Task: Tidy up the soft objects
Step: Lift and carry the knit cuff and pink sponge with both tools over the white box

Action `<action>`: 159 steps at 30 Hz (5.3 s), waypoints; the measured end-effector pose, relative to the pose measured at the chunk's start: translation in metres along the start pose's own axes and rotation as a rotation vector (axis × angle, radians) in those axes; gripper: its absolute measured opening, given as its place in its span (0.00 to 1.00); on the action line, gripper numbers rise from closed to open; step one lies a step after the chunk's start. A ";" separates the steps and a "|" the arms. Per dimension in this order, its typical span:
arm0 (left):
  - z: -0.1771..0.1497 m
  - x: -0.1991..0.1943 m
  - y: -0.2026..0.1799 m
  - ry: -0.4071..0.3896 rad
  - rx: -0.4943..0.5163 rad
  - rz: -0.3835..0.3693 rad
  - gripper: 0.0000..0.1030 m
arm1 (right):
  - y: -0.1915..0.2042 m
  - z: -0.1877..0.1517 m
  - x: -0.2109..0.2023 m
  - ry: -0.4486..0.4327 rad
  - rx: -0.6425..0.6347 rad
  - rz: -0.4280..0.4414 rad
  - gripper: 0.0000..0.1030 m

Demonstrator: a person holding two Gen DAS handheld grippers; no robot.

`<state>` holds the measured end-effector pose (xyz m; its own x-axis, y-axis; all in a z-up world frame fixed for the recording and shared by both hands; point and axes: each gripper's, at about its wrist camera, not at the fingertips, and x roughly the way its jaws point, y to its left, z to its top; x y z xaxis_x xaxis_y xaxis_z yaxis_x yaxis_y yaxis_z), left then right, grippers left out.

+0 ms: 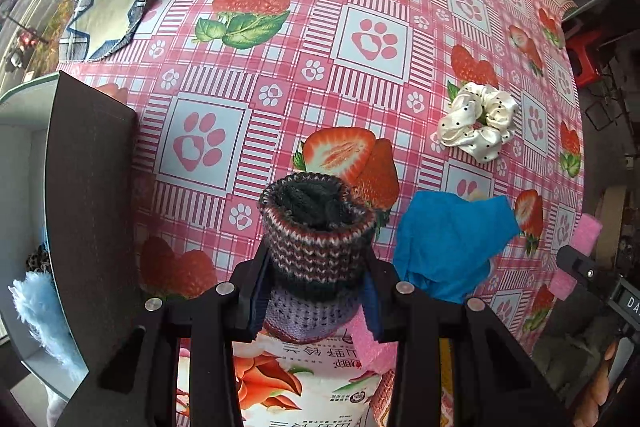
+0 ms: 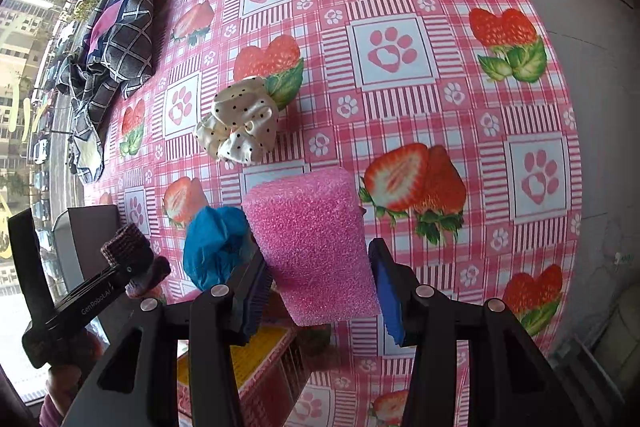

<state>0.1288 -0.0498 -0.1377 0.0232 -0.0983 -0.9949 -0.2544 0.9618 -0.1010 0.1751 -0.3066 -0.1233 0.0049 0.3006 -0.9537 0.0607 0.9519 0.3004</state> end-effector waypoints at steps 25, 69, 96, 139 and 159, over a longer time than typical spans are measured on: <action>-0.125 -0.083 0.019 -0.081 0.355 -0.028 0.41 | 0.023 -0.148 -0.075 -0.096 0.035 -0.041 0.48; -0.167 -0.152 0.164 -0.287 0.029 -0.015 0.41 | 0.213 -0.208 -0.057 -0.033 -0.396 -0.043 0.48; -0.169 -0.153 0.179 -0.292 -0.009 -0.020 0.41 | 0.225 -0.211 -0.053 -0.016 -0.409 -0.044 0.48; -0.153 -0.147 0.209 -0.290 -0.069 -0.022 0.41 | 0.255 -0.197 -0.039 0.011 -0.450 -0.058 0.48; -0.143 -0.138 0.225 -0.266 -0.106 -0.027 0.41 | 0.279 -0.190 -0.028 0.029 -0.500 -0.072 0.48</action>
<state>-0.0696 0.1439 -0.0229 0.2802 -0.0395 -0.9591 -0.3501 0.9261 -0.1404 0.0019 -0.0378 -0.0104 -0.0097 0.2276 -0.9737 -0.4258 0.8801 0.2099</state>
